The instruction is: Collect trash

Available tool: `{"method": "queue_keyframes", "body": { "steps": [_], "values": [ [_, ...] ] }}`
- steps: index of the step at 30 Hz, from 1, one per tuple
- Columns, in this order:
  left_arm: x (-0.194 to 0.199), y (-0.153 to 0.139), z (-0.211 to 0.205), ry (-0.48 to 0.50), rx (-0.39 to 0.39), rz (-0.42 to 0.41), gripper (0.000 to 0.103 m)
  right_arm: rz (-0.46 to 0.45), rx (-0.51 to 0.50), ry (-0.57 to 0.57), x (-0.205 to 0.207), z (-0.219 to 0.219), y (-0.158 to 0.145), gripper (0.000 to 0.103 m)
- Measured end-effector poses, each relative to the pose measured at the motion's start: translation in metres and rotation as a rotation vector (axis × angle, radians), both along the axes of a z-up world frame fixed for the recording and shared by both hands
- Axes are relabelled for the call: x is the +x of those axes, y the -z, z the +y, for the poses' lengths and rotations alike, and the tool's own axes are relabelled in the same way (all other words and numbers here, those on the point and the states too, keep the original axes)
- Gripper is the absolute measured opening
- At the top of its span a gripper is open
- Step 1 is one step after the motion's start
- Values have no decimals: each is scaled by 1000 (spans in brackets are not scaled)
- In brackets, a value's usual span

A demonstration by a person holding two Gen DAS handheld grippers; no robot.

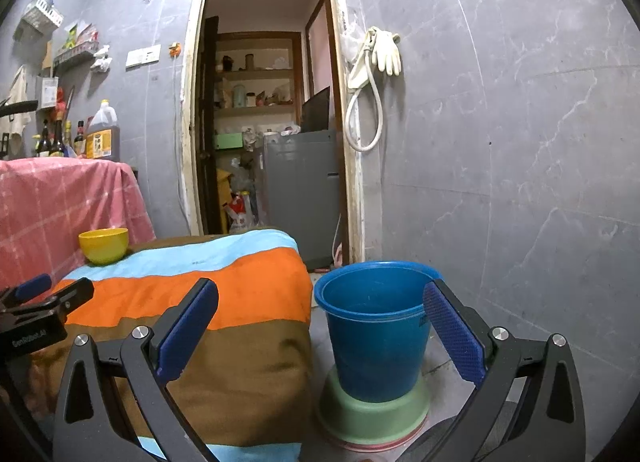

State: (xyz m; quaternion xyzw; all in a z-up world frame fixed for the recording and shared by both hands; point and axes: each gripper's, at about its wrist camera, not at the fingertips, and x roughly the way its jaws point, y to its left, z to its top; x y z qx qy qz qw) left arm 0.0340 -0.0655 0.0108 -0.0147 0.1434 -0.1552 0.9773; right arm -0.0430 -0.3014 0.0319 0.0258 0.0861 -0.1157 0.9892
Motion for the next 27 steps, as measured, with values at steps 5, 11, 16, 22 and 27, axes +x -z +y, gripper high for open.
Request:
{"method": "queue_keyframes", "body": {
  "steps": [5,11,16,22,27],
  "values": [
    [-2,3,1,-11,6,-15,101,11,-9,-6,1,2,5,103],
    [-3,7,3,-13,13,-15,101,25,-20,-11,4,3,7,103],
    [-3,7,4,-11,11,-14,101,27,-22,-13,4,4,7,103],
    [-3,7,4,-11,10,-14,101,30,-24,-17,5,5,6,103],
    [-3,7,4,-11,11,-14,101,30,-23,-16,5,6,6,103]
  ]
}}
